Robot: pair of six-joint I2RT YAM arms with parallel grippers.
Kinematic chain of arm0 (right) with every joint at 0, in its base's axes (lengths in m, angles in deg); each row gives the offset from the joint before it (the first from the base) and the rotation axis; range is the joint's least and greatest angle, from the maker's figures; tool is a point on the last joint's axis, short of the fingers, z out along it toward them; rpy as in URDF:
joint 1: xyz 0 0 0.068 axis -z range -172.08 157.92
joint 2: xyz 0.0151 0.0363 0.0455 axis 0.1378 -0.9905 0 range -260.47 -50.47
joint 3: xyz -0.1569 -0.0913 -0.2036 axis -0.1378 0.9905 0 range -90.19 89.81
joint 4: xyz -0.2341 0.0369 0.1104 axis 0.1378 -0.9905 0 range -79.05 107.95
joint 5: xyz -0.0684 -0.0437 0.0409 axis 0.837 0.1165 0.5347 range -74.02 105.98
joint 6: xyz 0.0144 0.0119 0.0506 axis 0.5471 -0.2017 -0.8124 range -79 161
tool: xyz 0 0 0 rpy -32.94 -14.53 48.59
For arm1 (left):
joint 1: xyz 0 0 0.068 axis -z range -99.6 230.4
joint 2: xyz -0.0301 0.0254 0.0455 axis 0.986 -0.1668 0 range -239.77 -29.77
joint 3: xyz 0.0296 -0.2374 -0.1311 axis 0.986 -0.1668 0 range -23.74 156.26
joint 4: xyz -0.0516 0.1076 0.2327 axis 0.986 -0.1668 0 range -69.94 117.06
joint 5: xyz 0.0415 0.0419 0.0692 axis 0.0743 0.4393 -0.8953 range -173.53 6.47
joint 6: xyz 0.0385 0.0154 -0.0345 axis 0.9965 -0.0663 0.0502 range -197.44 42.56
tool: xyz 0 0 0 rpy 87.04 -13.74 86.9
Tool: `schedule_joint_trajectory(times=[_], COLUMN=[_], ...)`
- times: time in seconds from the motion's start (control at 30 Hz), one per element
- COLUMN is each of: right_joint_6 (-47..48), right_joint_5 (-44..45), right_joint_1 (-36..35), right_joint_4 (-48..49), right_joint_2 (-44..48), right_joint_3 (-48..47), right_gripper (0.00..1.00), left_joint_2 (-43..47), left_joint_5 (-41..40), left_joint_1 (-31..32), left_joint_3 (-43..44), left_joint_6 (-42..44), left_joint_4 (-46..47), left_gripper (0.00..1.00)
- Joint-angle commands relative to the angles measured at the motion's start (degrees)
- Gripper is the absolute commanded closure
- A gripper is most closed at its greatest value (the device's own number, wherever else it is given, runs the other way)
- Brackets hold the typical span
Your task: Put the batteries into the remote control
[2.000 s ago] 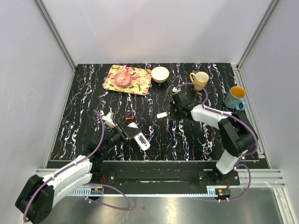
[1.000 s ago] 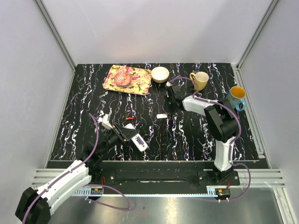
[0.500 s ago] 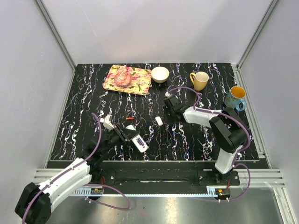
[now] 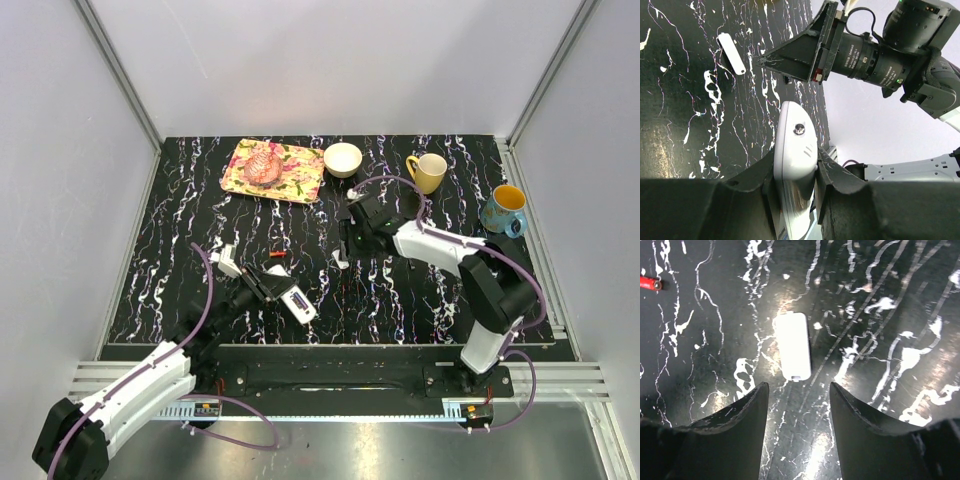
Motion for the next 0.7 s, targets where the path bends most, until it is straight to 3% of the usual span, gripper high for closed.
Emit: schedule_joint_trajectory(times=[0.0, 0.33, 0.67], right_joint_6=[4.4, 8.8, 9.9], right_joint_5=[-4.2, 1.7, 1.2], right_joint_1=[-1.9, -2.9, -3.0], right_joint_4=[-2.6, -10.3, -11.4], right_joint_2=[-3.8, -11.1, -13.4], right_joint_3=[-5.1, -12.9, -13.5], right_gripper=[0.42, 0.45, 0.5], left_joint_2=[0.4, 0.2, -0.5], left_joint_5=[-0.9, -0.9, -0.8], left_joint_1=[-0.2, -0.2, -0.2], left_joint_3=[2.0, 2.0, 2.0], left_joint_6=[-0.5, -0.1, 0.2], left_joint_4=[3.2, 3.1, 3.4], left_gripper=[1.0, 1.0, 1.0])
